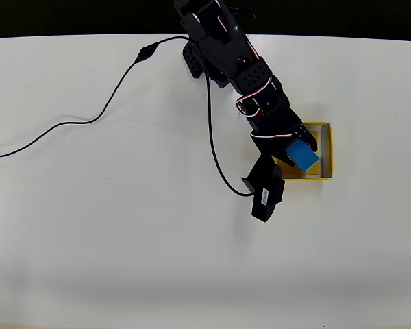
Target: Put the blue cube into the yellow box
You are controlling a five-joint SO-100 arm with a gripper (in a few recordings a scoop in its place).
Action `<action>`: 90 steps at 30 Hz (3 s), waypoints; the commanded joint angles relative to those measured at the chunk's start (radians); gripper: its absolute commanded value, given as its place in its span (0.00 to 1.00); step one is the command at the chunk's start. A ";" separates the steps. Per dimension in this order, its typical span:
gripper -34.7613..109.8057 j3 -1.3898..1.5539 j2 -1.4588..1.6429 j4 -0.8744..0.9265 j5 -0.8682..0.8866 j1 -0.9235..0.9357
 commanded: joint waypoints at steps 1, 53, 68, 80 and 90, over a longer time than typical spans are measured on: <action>0.37 -0.018 0.012 -0.048 -0.015 -0.017; 0.31 0.230 0.922 0.305 -0.183 0.660; 0.27 0.465 1.106 0.586 -0.227 0.676; 0.24 0.488 1.108 0.902 -0.245 0.733; 0.24 0.488 1.108 1.015 -0.167 0.758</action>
